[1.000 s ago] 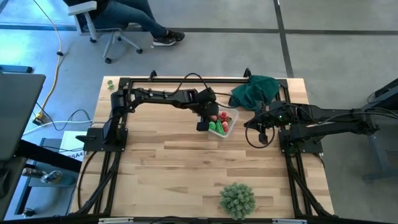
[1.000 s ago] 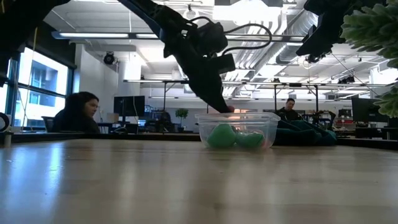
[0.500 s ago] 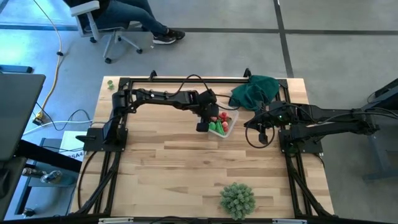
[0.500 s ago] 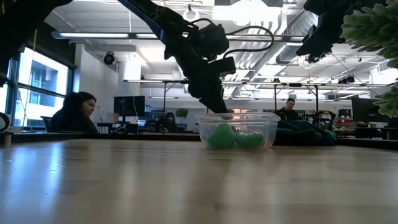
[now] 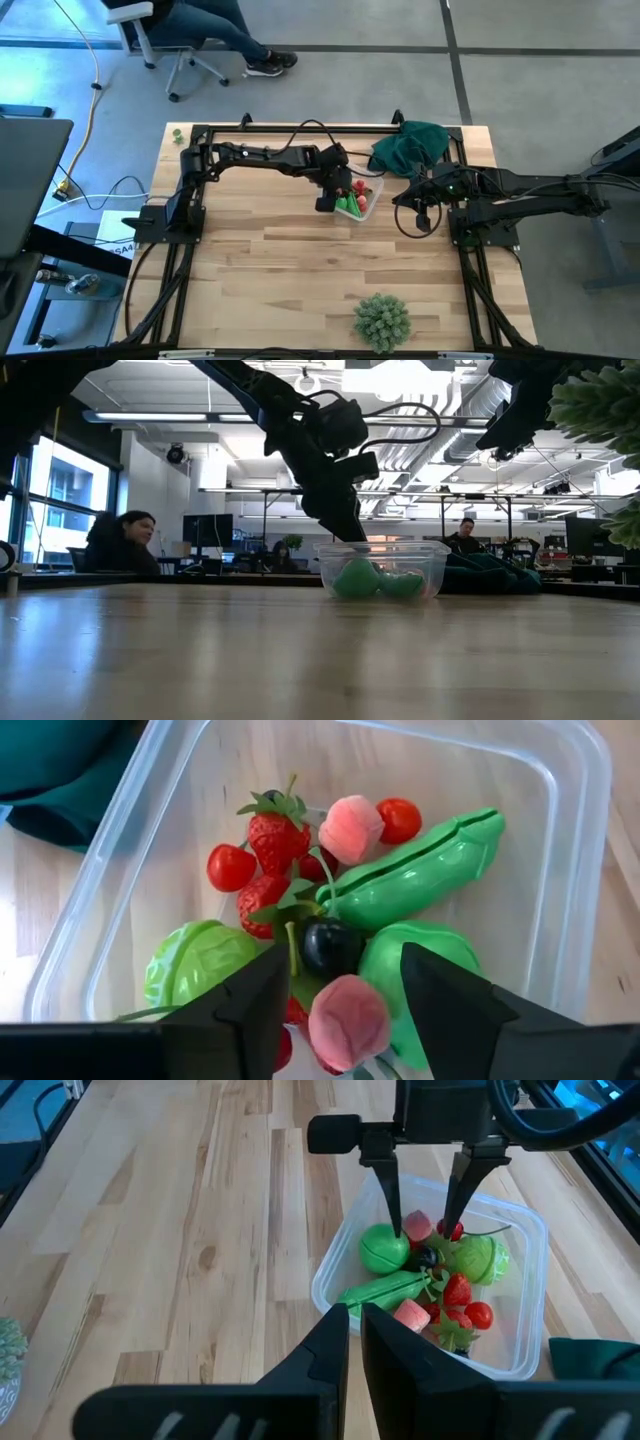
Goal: Pick and placing Produce into tupperware
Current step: Return to Home Position
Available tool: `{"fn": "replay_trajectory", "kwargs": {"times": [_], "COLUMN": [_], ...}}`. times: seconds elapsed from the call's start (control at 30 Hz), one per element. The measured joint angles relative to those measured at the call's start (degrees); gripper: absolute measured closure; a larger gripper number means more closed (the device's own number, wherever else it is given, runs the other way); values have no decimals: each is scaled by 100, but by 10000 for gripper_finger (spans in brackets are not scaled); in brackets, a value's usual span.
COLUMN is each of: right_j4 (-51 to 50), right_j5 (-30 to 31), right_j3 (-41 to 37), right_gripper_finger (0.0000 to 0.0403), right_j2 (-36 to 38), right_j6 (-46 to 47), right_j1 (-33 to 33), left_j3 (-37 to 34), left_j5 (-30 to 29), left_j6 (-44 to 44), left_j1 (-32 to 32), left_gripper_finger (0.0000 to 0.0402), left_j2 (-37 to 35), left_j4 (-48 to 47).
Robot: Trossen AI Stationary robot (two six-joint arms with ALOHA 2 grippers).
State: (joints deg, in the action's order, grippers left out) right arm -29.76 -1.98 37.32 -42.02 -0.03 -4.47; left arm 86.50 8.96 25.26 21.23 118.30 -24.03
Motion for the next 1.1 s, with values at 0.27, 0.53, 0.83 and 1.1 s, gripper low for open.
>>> {"fn": "replay_trajectory", "kwargs": {"times": [0.27,0.53,0.83,1.1], "right_j4": [0,-1,0,4], "right_j5": [0,2,0,2], "right_j3": [0,0,0,0], "right_gripper_finger": [379,379,379,379], "right_j2": [-2,0,-2,-2], "right_j6": [2,1,0,0], "right_j1": [0,0,2,2], "left_j3": [228,1574,1409,-524], "left_j5": [655,516,-895,-894], "left_j6": [-166,-107,3,127], "left_j1": [15,-65,-503,-746], "left_gripper_finger": [222,260,351,386], "left_j2": [-68,-280,-1435,-2912], "left_j4": [-202,-2260,-3274,-2106]}}
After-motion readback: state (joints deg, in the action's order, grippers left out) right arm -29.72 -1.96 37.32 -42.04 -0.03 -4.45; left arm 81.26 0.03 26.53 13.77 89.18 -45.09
